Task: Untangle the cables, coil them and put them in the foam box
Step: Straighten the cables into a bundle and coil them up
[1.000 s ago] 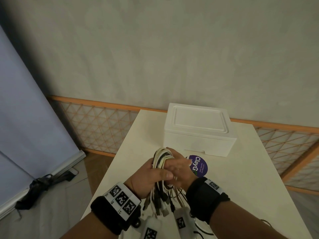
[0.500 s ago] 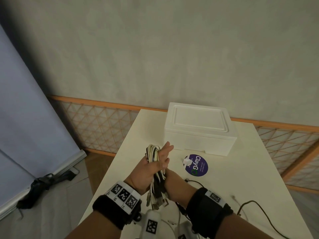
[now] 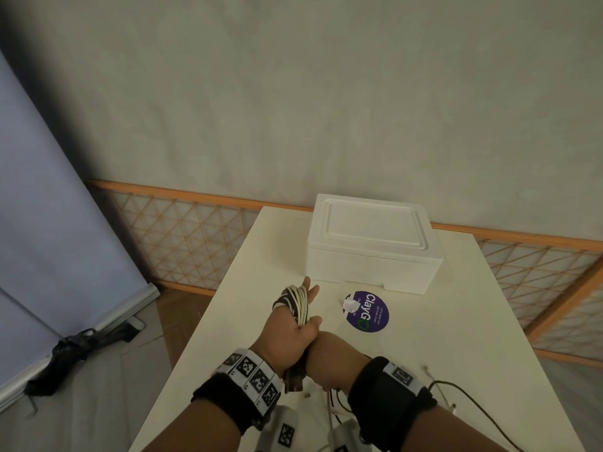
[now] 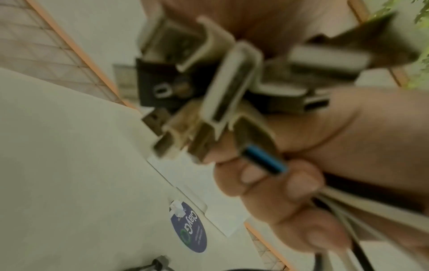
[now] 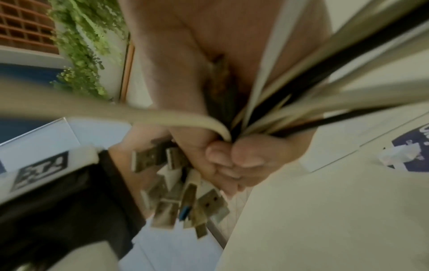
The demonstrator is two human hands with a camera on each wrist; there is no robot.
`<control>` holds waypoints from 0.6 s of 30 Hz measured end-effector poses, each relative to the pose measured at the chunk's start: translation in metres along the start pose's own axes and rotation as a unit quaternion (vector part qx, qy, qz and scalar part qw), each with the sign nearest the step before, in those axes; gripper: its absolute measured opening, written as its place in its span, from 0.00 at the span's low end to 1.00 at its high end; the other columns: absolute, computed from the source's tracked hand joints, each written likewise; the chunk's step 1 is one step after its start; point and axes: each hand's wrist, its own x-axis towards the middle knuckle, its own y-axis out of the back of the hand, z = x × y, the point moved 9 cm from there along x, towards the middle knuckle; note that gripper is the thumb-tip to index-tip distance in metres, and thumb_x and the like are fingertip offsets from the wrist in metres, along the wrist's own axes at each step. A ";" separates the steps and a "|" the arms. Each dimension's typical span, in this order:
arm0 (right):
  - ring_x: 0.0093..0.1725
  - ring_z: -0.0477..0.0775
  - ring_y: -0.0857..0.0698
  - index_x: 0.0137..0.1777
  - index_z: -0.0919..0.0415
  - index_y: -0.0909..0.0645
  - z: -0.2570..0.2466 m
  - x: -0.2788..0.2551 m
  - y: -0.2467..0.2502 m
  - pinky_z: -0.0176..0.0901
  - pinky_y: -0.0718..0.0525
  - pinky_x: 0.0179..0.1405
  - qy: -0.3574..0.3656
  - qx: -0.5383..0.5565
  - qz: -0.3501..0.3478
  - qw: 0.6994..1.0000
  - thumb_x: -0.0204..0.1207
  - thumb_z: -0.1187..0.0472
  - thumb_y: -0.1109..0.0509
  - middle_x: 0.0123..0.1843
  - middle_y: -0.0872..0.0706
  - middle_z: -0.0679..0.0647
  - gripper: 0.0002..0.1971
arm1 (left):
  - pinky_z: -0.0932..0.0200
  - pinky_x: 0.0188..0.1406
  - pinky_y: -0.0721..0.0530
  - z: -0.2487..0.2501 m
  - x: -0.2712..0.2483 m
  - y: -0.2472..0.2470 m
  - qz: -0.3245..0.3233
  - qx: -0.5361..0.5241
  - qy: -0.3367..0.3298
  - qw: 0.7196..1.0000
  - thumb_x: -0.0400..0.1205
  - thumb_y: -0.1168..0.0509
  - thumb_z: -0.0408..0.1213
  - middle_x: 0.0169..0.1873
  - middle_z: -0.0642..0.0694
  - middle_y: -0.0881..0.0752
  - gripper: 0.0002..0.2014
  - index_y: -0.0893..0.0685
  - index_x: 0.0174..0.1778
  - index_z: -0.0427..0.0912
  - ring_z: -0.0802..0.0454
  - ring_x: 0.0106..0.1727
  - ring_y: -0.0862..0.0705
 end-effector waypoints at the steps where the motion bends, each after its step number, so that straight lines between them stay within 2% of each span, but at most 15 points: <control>1: 0.47 0.68 0.22 0.50 0.77 0.18 0.002 0.000 0.001 0.53 0.27 0.51 -0.018 0.006 0.014 1.000 0.81 0.70 0.45 0.45 0.17 0.71 0.14 | 0.80 0.72 0.47 -0.002 0.002 0.001 -0.002 0.061 -0.008 0.998 0.77 0.35 0.36 0.79 0.62 0.39 0.32 0.39 0.74 0.61 0.72 0.77 0.39; 3: 0.40 0.58 0.25 0.47 0.70 0.21 0.009 -0.002 0.000 0.48 0.27 0.43 -0.075 0.049 0.050 0.995 0.80 0.64 0.42 0.37 0.24 0.59 0.10 | 0.83 0.70 0.57 -0.014 0.007 0.010 0.006 0.195 -0.003 0.981 0.82 0.36 0.36 0.82 0.58 0.47 0.32 0.40 0.81 0.52 0.68 0.78 0.47; 4: 0.40 0.56 0.26 0.45 0.66 0.24 0.010 -0.003 0.001 0.46 0.27 0.41 -0.091 0.050 0.066 0.992 0.79 0.62 0.41 0.36 0.27 0.55 0.07 | 0.81 0.69 0.57 -0.021 0.008 0.019 0.021 0.224 0.013 0.974 0.82 0.36 0.36 0.82 0.56 0.47 0.32 0.40 0.82 0.48 0.67 0.78 0.47; 6: 0.39 0.55 0.26 0.44 0.61 0.29 0.010 -0.005 0.002 0.45 0.28 0.40 -0.101 0.038 0.080 0.991 0.78 0.59 0.40 0.37 0.28 0.53 0.05 | 0.75 0.72 0.50 -0.029 0.007 0.033 0.050 0.233 0.034 0.971 0.82 0.36 0.38 0.81 0.52 0.39 0.33 0.40 0.82 0.43 0.62 0.79 0.41; 9: 0.40 0.56 0.26 0.44 0.60 0.28 0.014 -0.010 0.013 0.45 0.28 0.39 -0.101 0.026 0.093 0.990 0.76 0.58 0.39 0.38 0.27 0.53 0.06 | 0.69 0.71 0.38 -0.035 0.004 0.028 -0.010 0.246 0.041 0.968 0.82 0.37 0.42 0.74 0.52 0.30 0.34 0.41 0.83 0.42 0.61 0.73 0.30; 10: 0.40 0.56 0.25 0.45 0.62 0.26 0.016 -0.013 0.017 0.45 0.28 0.39 -0.095 0.020 0.095 0.991 0.75 0.59 0.38 0.40 0.25 0.54 0.06 | 0.68 0.70 0.34 -0.038 0.004 0.026 -0.024 0.236 0.046 0.970 0.81 0.37 0.44 0.71 0.51 0.25 0.32 0.37 0.81 0.40 0.62 0.69 0.26; 11: 0.40 0.56 0.24 0.47 0.63 0.24 0.017 -0.016 0.021 0.45 0.28 0.38 -0.083 0.007 0.096 0.992 0.74 0.59 0.37 0.41 0.23 0.55 0.08 | 0.67 0.67 0.29 -0.039 0.004 0.028 -0.021 0.239 0.049 0.970 0.81 0.36 0.47 0.64 0.48 0.20 0.28 0.29 0.75 0.38 0.61 0.63 0.21; 12: 0.41 0.57 0.22 0.49 0.63 0.22 0.016 -0.020 0.027 0.45 0.26 0.38 -0.070 -0.008 0.101 0.992 0.73 0.59 0.37 0.42 0.21 0.56 0.09 | 0.62 0.64 0.24 -0.039 0.004 0.030 -0.006 0.250 0.040 0.967 0.79 0.36 0.52 0.54 0.46 0.18 0.24 0.23 0.64 0.38 0.57 0.55 0.19; 13: 0.42 0.58 0.20 0.51 0.62 0.22 0.016 -0.024 0.034 0.46 0.24 0.38 -0.058 -0.022 0.107 0.992 0.73 0.60 0.37 0.42 0.19 0.56 0.09 | 0.55 0.61 0.20 -0.038 0.003 0.032 0.005 0.260 0.033 0.965 0.76 0.37 0.57 0.46 0.43 0.19 0.23 0.23 0.54 0.41 0.52 0.49 0.18; 15: 0.45 0.59 0.17 0.55 0.60 0.22 0.016 -0.029 0.044 0.48 0.22 0.39 -0.039 -0.043 0.110 0.992 0.73 0.61 0.36 0.45 0.16 0.56 0.12 | 0.45 0.56 0.17 -0.034 0.000 0.030 0.009 0.253 0.024 0.967 0.71 0.38 0.62 0.39 0.39 0.21 0.26 0.23 0.45 0.39 0.49 0.42 0.18; 16: 0.47 0.59 0.17 0.57 0.59 0.21 0.015 -0.030 0.048 0.47 0.23 0.39 -0.030 -0.052 0.113 0.992 0.73 0.61 0.37 0.46 0.16 0.56 0.13 | 0.44 0.56 0.17 -0.032 -0.002 0.027 0.007 0.234 0.013 0.972 0.71 0.37 0.61 0.36 0.37 0.22 0.25 0.25 0.42 0.39 0.51 0.38 0.19; 18: 0.47 0.60 0.17 0.56 0.59 0.21 0.013 -0.032 0.054 0.46 0.26 0.39 -0.018 -0.073 0.108 0.991 0.74 0.62 0.38 0.45 0.17 0.56 0.12 | 0.54 0.64 0.20 -0.027 -0.005 0.022 -0.004 0.165 0.004 0.986 0.73 0.36 0.62 0.35 0.41 0.25 0.25 0.29 0.39 0.40 0.60 0.37 0.23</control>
